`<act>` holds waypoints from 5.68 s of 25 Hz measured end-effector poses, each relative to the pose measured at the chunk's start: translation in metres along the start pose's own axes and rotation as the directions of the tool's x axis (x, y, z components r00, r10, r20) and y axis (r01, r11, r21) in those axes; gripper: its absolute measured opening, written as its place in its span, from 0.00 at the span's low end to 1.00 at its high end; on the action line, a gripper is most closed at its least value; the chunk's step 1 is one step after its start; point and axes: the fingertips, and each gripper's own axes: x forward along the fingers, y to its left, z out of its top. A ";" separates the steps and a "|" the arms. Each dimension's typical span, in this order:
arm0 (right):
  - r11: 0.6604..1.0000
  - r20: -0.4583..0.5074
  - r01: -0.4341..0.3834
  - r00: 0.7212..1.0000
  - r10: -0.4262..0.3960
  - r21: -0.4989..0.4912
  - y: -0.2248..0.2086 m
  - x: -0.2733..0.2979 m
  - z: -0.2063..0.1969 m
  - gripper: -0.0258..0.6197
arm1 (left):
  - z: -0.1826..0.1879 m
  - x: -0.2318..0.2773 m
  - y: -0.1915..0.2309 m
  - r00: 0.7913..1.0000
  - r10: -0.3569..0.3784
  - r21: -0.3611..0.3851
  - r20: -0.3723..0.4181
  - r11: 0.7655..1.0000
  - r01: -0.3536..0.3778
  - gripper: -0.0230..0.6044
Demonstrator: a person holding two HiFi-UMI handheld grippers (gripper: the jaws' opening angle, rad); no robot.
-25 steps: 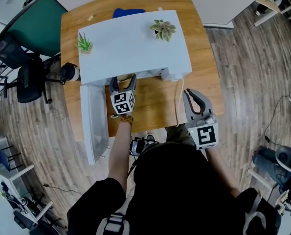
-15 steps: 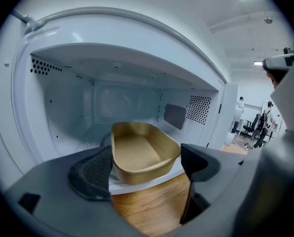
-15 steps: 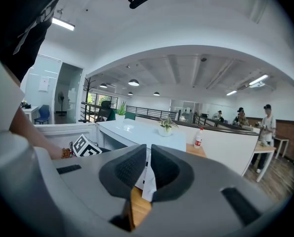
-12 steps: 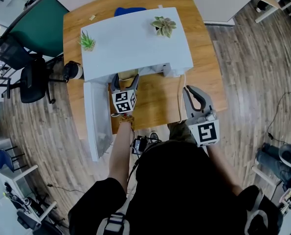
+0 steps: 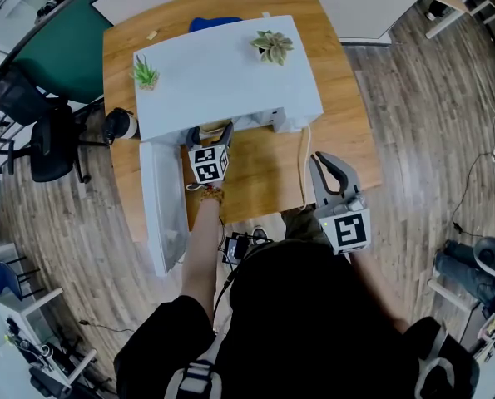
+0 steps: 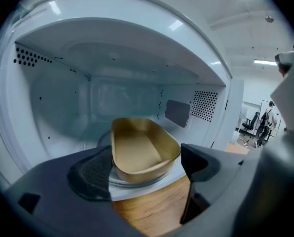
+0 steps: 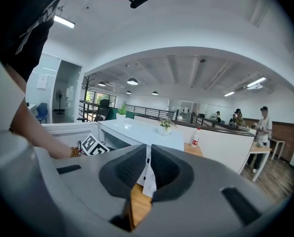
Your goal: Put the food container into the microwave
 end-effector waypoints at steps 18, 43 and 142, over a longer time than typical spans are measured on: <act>1.000 0.005 -0.006 1.000 0.006 0.001 0.000 0.004 0.002 0.08 | 0.003 0.001 0.006 1.000 0.003 -0.003 -0.003 1.000 -0.003 0.75; 1.000 0.062 -0.012 0.998 0.012 0.002 0.016 -0.021 0.016 0.08 | 0.006 -0.074 0.001 0.997 0.056 -0.062 0.053 0.997 -0.053 0.77; 0.983 0.206 -0.156 0.963 0.173 -0.097 0.228 -0.131 0.053 0.02 | 0.088 -0.440 -0.127 0.874 -0.075 0.081 0.481 0.996 0.041 0.08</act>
